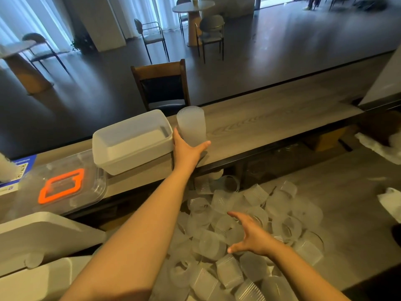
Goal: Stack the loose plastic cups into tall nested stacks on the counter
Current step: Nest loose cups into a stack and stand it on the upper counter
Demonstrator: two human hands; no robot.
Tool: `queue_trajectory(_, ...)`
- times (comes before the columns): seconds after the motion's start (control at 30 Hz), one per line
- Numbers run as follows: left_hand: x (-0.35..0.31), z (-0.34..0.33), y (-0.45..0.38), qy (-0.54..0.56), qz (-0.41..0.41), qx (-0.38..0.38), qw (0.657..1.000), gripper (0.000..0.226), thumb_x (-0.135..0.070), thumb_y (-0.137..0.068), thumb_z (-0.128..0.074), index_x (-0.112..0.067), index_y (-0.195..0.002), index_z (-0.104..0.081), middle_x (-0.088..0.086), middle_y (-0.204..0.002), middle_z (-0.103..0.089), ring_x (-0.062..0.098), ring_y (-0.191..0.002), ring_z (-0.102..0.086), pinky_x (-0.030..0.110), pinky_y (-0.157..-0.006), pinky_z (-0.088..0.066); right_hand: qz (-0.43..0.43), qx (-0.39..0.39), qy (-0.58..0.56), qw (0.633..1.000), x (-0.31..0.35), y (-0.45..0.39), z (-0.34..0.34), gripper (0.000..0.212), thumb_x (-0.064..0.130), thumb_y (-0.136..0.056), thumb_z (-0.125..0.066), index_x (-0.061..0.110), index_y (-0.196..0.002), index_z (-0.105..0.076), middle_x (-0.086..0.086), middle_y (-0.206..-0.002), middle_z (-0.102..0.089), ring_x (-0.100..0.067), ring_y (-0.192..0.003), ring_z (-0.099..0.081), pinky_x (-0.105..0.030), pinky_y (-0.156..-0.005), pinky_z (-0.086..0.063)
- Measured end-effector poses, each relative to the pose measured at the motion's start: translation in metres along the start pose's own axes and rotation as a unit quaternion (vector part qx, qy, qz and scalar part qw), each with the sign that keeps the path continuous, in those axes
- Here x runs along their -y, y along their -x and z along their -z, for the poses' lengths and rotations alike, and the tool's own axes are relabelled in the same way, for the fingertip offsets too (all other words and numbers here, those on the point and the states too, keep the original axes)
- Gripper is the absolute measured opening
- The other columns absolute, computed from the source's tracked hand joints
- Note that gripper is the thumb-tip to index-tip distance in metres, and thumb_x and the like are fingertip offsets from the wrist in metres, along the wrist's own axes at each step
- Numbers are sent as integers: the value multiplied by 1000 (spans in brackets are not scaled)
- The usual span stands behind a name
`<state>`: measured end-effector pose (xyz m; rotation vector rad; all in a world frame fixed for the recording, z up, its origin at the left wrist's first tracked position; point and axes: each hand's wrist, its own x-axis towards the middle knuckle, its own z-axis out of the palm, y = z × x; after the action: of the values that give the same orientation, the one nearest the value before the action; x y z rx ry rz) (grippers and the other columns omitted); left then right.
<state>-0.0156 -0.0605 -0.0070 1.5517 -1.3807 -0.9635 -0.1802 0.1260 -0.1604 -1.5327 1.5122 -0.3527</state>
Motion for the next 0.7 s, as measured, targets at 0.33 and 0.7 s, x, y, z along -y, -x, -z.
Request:
queue_trajectory(0.33, -8, 1, -16, 3, -18, -6, 1000, 88, -21, -80, -82, -19, -149, -28, 5, -147, -41, 22, -131, -44, 10, -57, -44, 3, -23, 30, 999, -4, -8, -11, 103, 41, -72, -84, 36, -155, -22, 9, -159, -28, -10, -146, -28, -30, -121, -28)
queue_trajectory(0.7, 8, 12, 5, 6, -22, 30, 999, 92, -32, -74, -86, -24, -146, -30, 0, -143, -44, 20, -129, -45, 48, -105, -48, -22, -70, -48, 996, 6, -2, -14, 89, 24, -77, -81, 34, -150, -31, 7, -152, -40, 0, -133, -35, -16, -105, -35)
